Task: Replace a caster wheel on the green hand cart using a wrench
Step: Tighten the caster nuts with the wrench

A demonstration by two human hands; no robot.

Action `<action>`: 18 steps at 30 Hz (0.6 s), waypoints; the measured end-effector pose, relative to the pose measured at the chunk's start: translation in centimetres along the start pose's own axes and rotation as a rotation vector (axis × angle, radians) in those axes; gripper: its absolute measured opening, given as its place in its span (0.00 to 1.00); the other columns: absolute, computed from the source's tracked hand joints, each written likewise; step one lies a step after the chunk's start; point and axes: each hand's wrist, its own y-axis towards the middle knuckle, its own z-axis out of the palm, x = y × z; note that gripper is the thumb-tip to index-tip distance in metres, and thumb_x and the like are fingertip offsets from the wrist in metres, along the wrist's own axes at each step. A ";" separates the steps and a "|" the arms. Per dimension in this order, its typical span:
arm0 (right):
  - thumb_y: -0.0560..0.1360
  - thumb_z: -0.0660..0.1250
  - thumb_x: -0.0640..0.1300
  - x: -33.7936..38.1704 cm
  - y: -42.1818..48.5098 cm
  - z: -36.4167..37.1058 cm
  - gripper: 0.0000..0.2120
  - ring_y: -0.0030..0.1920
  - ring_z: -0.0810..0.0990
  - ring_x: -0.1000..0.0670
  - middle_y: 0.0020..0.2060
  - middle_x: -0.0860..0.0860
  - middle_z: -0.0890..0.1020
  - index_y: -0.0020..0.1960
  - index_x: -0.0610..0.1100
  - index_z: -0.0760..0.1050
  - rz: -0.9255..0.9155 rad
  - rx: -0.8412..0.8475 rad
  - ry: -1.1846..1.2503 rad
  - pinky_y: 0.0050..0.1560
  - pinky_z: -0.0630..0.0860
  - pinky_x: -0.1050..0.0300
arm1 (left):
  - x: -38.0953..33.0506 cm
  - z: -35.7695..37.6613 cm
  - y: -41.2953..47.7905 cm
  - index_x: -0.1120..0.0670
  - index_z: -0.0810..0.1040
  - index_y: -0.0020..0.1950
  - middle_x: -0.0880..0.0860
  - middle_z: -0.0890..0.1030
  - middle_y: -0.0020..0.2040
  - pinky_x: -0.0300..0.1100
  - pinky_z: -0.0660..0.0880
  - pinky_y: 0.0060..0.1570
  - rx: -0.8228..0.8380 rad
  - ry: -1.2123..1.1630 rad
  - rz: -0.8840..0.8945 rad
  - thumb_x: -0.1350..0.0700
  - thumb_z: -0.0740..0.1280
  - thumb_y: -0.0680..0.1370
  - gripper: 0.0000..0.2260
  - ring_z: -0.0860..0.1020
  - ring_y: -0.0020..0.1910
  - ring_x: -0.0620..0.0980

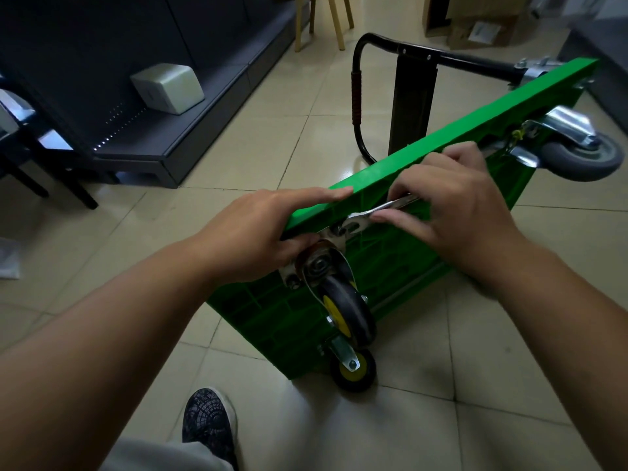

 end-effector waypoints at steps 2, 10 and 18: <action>0.74 0.70 0.61 0.6 0.0 0.5 0.19 0.41 0.78 0.45 0.39 0.48 0.83 0.45 0.44 0.80 -0.017 -0.005 -0.007 0.53 0.67 0.49 | 0.0 0.0 -0.1 0.25 0.61 0.76 0.41 0.77 0.72 0.53 0.79 0.51 0.003 0.001 0.000 0.50 0.72 0.79 0.33 0.82 0.49 0.48; 0.71 0.66 0.66 1.6 -1.1 3.4 0.22 0.47 0.73 0.48 0.39 0.52 0.79 0.45 0.47 0.79 0.264 0.024 0.130 0.48 0.66 0.52 | 0.0 -0.1 -0.1 0.25 0.60 0.76 0.42 0.76 0.73 0.54 0.80 0.52 0.007 0.016 -0.012 0.50 0.71 0.80 0.33 0.82 0.52 0.50; 0.69 0.74 0.57 5.2 -4.1 8.5 0.16 0.34 0.82 0.56 0.33 0.52 0.85 0.41 0.44 0.81 0.880 0.122 1.109 0.37 0.76 0.59 | 0.0 0.0 0.0 0.24 0.58 0.76 0.43 0.78 0.70 0.55 0.80 0.50 0.016 0.023 -0.024 0.49 0.71 0.80 0.33 0.82 0.50 0.50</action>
